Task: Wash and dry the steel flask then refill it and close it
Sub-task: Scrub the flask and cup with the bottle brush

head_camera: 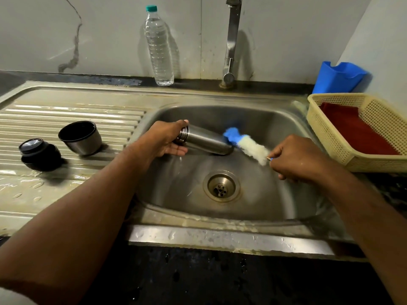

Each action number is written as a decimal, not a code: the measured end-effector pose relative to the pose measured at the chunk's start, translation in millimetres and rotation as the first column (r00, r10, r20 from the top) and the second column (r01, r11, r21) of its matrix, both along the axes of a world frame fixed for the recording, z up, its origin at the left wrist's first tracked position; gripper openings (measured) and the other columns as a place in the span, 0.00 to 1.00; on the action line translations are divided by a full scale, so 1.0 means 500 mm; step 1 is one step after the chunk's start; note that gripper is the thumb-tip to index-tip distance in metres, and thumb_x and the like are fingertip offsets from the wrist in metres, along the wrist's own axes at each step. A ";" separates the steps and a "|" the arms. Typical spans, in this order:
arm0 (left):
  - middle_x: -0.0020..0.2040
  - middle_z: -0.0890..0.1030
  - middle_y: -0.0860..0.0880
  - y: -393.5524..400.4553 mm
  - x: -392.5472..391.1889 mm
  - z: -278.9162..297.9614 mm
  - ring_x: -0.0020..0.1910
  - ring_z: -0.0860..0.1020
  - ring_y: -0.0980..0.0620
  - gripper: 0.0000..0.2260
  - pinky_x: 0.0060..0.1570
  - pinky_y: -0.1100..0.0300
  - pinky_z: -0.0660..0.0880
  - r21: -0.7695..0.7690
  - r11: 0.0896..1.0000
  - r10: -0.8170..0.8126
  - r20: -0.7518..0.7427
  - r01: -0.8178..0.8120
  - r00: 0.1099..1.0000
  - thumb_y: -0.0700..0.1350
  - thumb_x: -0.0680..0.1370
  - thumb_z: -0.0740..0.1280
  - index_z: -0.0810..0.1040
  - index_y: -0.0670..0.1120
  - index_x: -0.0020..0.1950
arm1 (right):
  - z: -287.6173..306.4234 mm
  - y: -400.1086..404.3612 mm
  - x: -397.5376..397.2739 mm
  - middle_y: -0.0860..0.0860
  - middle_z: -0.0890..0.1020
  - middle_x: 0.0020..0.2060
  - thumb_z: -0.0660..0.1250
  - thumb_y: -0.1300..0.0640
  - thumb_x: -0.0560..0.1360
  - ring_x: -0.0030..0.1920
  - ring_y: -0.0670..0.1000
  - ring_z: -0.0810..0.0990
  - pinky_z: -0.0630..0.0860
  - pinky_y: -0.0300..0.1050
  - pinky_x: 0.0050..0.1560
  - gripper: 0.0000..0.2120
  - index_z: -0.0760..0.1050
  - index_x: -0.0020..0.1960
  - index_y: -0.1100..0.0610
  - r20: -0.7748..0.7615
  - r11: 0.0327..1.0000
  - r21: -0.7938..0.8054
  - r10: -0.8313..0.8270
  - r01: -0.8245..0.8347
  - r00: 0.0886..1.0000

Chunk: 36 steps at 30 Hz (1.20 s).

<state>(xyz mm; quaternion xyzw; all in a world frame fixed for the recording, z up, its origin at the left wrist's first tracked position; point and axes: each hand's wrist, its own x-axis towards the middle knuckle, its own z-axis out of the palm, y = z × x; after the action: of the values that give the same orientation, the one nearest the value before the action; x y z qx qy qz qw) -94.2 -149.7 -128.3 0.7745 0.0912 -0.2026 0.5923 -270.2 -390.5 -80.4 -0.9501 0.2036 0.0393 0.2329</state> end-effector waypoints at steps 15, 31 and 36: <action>0.48 0.84 0.38 0.007 0.004 0.009 0.37 0.86 0.42 0.18 0.35 0.52 0.84 -0.008 0.999 -0.043 -0.009 0.042 0.999 0.46 0.76 0.75 0.79 0.38 0.61 | -0.002 0.006 0.002 0.54 0.85 0.29 0.71 0.62 0.78 0.18 0.47 0.72 0.69 0.38 0.22 0.12 0.85 0.57 0.50 0.112 0.957 0.265 0.093 -0.120 0.989; 0.55 0.84 0.35 0.000 -0.008 0.009 0.37 0.87 0.43 0.24 0.34 0.51 0.85 0.013 1.000 -0.011 0.021 0.011 1.000 0.56 0.79 0.74 0.76 0.38 0.64 | 0.007 -0.004 0.002 0.53 0.85 0.28 0.69 0.60 0.77 0.17 0.46 0.73 0.68 0.36 0.21 0.10 0.85 0.55 0.50 0.015 0.994 0.098 0.053 -0.054 0.998; 0.55 0.83 0.36 0.000 -0.011 0.014 0.38 0.86 0.42 0.23 0.36 0.50 0.85 0.003 1.000 0.003 0.034 -0.003 0.999 0.55 0.80 0.74 0.74 0.39 0.64 | 0.003 0.002 -0.002 0.53 0.85 0.28 0.67 0.62 0.77 0.20 0.48 0.78 0.70 0.37 0.21 0.09 0.85 0.51 0.55 -0.063 0.996 0.063 0.068 -0.064 0.996</action>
<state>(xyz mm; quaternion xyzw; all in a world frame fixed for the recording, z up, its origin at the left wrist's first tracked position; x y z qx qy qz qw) -99.8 -149.9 -121.4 0.7785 0.0826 -0.1885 0.5930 -271.4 -389.6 -78.8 -0.9471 0.1781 0.0842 0.2535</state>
